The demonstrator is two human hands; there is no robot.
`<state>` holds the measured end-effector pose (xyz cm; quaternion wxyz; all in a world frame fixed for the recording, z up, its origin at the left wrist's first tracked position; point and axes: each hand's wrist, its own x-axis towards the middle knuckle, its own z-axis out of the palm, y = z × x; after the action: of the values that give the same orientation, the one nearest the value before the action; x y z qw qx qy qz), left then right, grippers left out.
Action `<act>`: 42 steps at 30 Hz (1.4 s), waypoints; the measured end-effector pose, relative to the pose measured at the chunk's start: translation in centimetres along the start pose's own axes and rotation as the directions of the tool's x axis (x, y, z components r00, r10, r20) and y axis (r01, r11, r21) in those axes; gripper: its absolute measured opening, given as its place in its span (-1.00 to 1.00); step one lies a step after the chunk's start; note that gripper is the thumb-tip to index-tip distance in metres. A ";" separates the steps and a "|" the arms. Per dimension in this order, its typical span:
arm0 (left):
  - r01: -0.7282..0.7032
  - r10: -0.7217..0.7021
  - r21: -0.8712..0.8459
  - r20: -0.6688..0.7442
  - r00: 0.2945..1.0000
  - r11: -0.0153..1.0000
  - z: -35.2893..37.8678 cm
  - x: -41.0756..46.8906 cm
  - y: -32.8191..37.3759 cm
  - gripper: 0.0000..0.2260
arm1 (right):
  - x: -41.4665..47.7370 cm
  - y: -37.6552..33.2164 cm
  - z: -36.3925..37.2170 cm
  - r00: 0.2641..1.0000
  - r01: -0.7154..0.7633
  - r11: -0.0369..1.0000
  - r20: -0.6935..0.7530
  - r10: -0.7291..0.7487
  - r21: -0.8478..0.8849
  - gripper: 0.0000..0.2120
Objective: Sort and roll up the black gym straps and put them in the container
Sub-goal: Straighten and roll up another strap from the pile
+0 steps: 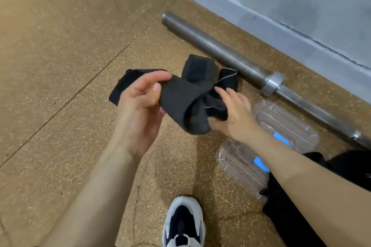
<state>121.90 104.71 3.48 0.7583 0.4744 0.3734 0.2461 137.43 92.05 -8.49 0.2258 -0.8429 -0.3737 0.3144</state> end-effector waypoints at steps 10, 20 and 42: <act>0.235 -0.219 0.010 -0.327 0.919 0.972 -5.2 -0.8 -0.8 -0.81 | 4.4 0.6 1.9 1.000 -0.019 0.802 -0.001 0.023 -0.597 -0.34; 0.354 -0.138 0.265 -0.593 0.793 0.897 -7.1 -0.8 -6.3 -0.78 | 2.9 1.1 1.1 0.998 -0.004 0.890 0.057 0.034 -0.456 -0.24; 0.470 -0.456 -0.017 0.216 0.864 0.883 1.6 -6.0 -2.3 -0.70 | -13.0 -7.6 -12.0 0.965 -0.247 0.110 0.255 -0.065 0.963 -0.56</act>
<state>119.65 98.46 3.81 0.8453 0.3675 0.3873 0.0193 135.34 84.97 9.26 0.6627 -0.4562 -0.0405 0.5925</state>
